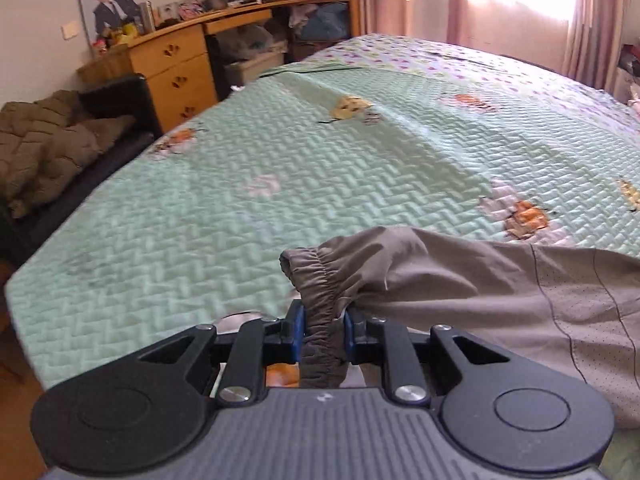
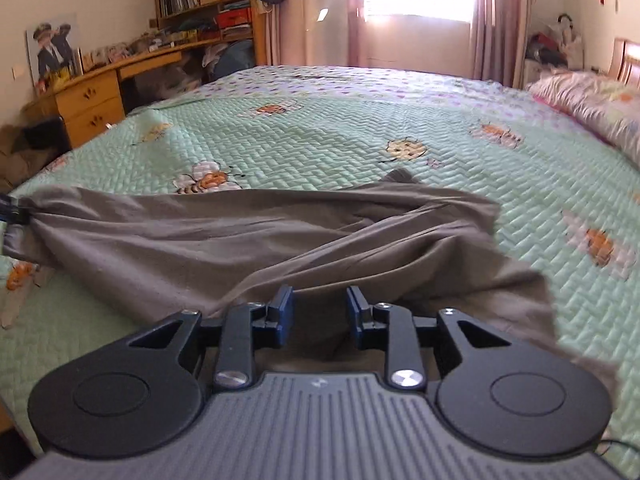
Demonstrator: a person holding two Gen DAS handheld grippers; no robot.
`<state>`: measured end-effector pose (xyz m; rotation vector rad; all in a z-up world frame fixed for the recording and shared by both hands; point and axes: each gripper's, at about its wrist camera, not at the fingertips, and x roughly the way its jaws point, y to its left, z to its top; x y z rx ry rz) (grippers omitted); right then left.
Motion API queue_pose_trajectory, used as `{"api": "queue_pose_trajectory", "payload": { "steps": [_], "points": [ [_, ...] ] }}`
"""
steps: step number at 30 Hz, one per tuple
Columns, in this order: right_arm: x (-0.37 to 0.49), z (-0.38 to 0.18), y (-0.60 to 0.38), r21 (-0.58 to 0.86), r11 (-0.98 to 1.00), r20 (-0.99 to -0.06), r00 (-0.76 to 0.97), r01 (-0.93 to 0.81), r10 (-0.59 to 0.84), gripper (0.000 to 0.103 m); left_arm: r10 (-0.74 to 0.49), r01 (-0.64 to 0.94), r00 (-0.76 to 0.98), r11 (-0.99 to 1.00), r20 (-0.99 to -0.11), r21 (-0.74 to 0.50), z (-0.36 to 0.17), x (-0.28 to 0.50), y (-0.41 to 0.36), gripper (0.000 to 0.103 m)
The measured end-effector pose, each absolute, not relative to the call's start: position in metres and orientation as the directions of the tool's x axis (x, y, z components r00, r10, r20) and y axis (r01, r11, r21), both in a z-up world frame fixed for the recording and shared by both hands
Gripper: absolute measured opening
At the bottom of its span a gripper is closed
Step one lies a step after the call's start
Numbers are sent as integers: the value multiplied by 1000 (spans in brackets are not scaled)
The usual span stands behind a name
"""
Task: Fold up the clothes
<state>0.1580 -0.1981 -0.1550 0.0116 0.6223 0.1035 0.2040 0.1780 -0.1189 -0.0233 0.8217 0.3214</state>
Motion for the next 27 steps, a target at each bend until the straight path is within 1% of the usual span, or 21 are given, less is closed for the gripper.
{"api": "queue_pose_trajectory", "payload": {
  "steps": [2,4,6,8,11,12,13,14,15,16,20,22,24,25,27],
  "points": [
    [158,-150,-211,26,998,-570,820,-50,56,40,294,-300,627,946,-722,124,-120,197,185,21],
    [162,-149,-227,-5,1000,-569,822,5,-6,63,313,-305,619,941,-721,146,-122,193,189,21],
    [169,-155,-242,-56,997,-582,810,47,-71,72,313,-306,610,941,-728,148,-126,191,190,21],
    [182,-167,-253,-58,998,-622,781,33,-62,72,318,-310,599,938,-735,154,-130,191,189,21],
    [203,-188,-260,15,999,-683,731,29,-11,72,329,-314,589,935,-738,166,-134,193,189,21],
    [211,-194,-260,43,999,-697,717,28,10,65,331,-314,588,934,-738,169,-135,194,188,21],
    [217,-199,-255,67,998,-701,712,21,33,44,333,-314,586,934,-739,171,-135,194,189,21],
    [222,-201,-247,79,997,-700,713,19,42,33,335,-315,584,933,-739,173,-136,194,189,21],
    [227,-202,-239,75,997,-696,717,21,38,20,339,-319,584,931,-738,176,-136,193,190,21],
    [232,-200,-230,66,998,-688,725,16,34,15,345,-323,584,929,-735,180,-135,193,192,21],
    [246,-183,-196,96,993,-622,775,-67,113,11,371,-347,591,919,-716,189,-132,191,202,21],
    [245,-164,-174,96,981,-560,806,-167,192,7,381,-355,591,914,-711,194,-132,189,207,22],
    [238,-143,-152,90,951,-491,817,-296,301,7,387,-361,581,911,-716,200,-134,189,210,22],
    [235,-134,-140,72,932,-479,808,-355,344,7,389,-363,574,910,-720,202,-135,189,211,22],
    [233,-125,-118,4,895,-539,753,-445,377,8,393,-369,560,906,-729,205,-137,188,213,24]
  ]
}}
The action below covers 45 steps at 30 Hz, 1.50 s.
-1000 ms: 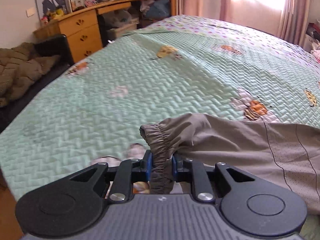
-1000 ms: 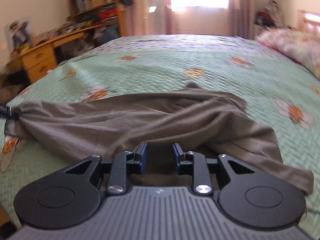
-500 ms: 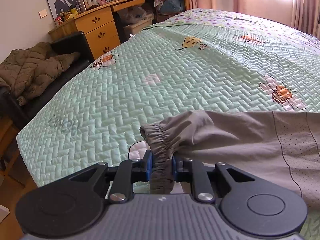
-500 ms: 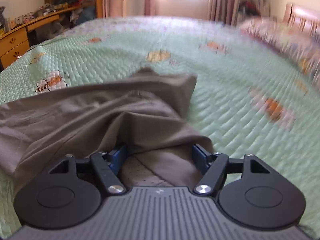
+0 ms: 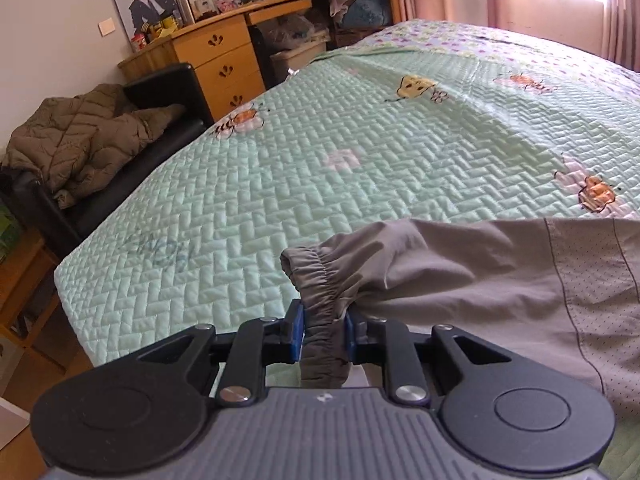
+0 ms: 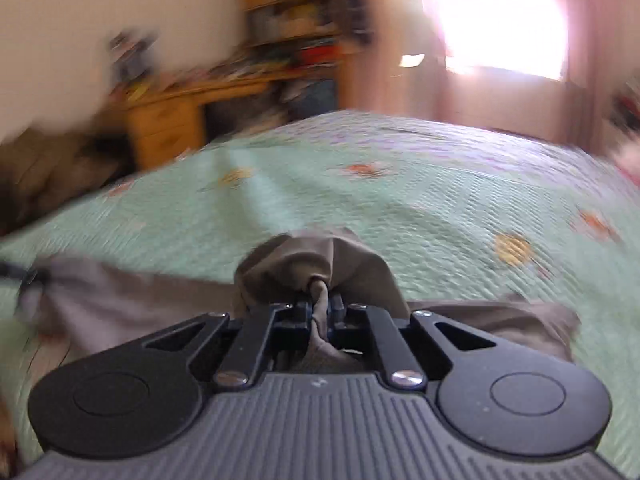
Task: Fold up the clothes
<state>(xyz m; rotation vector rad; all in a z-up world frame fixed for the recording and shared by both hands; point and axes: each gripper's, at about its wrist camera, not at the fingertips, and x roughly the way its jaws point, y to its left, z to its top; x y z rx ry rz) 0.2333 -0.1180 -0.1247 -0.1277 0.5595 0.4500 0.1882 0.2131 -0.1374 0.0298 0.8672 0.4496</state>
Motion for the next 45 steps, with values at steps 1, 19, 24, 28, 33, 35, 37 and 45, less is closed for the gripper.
{"api": "queue_pose_trajectory", "payload": {
  "steps": [1,19,24,28,33,35,37,45],
  "points": [
    [233,-126,-110,-27,886,-591,723,-462,358,9,396,-376,550,904,-736,206,-139,187,214,26],
    [187,-120,-169,-256,941,-674,739,-220,-10,65,425,-356,566,899,-706,256,-95,140,180,49],
    [214,-145,-202,-201,971,-719,692,-130,-56,68,317,-210,648,948,-692,238,-84,151,119,61],
    [235,-173,-213,-157,983,-770,635,-92,-64,68,231,-96,671,969,-705,227,-90,166,73,61],
    [242,-189,-214,-142,984,-781,622,-106,-45,66,163,2,661,976,-733,219,-108,181,30,61],
    [241,-191,-214,-123,985,-783,622,-118,-23,53,144,26,654,977,-742,212,-114,186,20,61],
    [240,-191,-217,-93,988,-788,615,-121,1,35,131,45,647,977,-751,210,-120,190,10,61],
    [236,-186,-222,-101,988,-788,616,-117,-8,14,93,101,631,975,-770,200,-133,194,-14,63]
  ]
}}
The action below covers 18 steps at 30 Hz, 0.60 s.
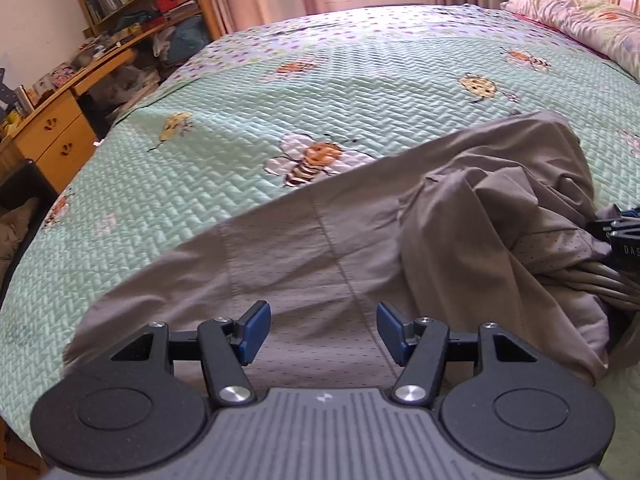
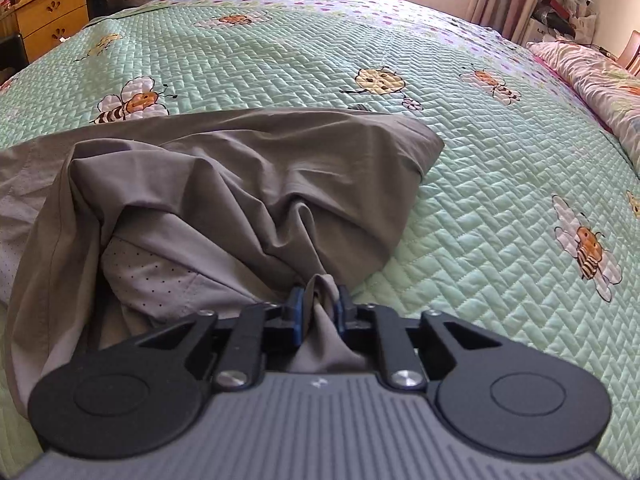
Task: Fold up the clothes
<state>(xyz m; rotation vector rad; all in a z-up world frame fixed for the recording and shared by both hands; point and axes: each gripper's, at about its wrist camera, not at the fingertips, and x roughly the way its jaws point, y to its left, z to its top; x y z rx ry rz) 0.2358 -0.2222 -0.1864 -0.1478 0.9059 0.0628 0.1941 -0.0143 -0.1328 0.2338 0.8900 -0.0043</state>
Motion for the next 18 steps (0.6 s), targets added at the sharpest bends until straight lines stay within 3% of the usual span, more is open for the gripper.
{"api": "queue_pose_trajectory", "payload": {
  "steps": [18],
  "points": [
    [208,-165,-239,-247,964,-744,655,-93,-128,12,62,157,626,966,-777,204,-140,194,-45,64]
  ]
}}
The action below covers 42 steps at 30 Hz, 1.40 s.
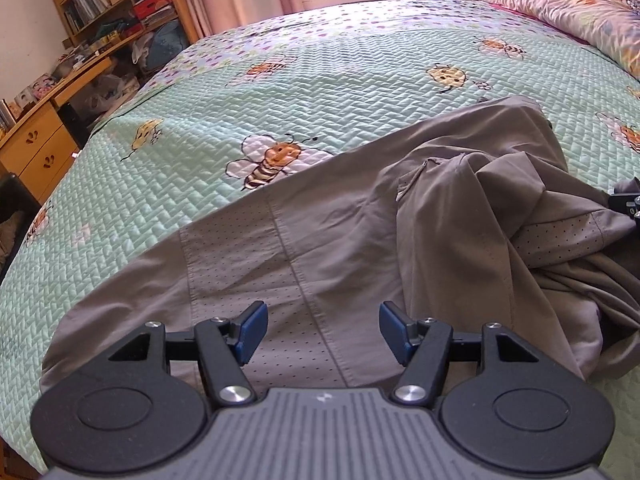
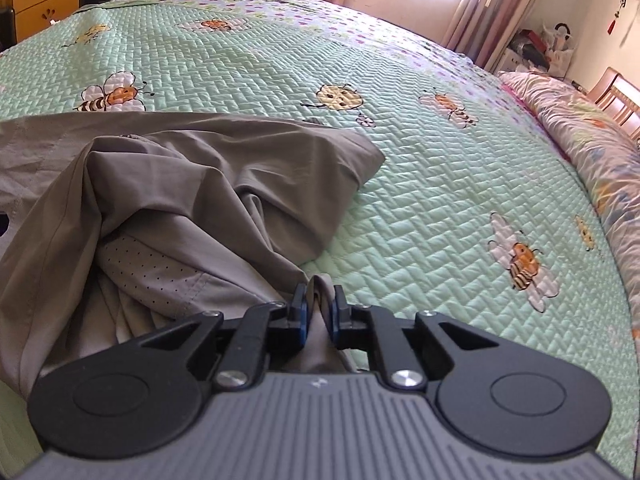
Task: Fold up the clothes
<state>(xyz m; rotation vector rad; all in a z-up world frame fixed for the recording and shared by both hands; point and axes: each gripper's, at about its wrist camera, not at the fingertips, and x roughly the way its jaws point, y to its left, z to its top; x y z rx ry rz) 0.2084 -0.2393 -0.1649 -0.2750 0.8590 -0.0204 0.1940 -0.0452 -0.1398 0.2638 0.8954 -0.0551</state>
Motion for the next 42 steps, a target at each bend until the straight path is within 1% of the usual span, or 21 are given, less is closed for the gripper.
{"api": "queue_pose_trajectory", "payload": {
  "steps": [14,35,41,42],
  "points": [
    [205,-163,-254,-290,954,-732,659,-74,-171,12,65,176,624,959,-779,221,-142,195,-61,64],
    [183,-150,-283,-319,947,-717,661,-30,-220,12,45,218,644,946,-764,240,-132,181,-90,65],
    [176,-144,-293,-335,942,-703,668,-10,-243,12,36,240,646,939,-763,248,-131,177,-103,65],
    [175,-143,-295,-344,939,-697,671,-2,-254,11,34,243,646,938,-762,249,-131,177,-106,65]
  ]
}}
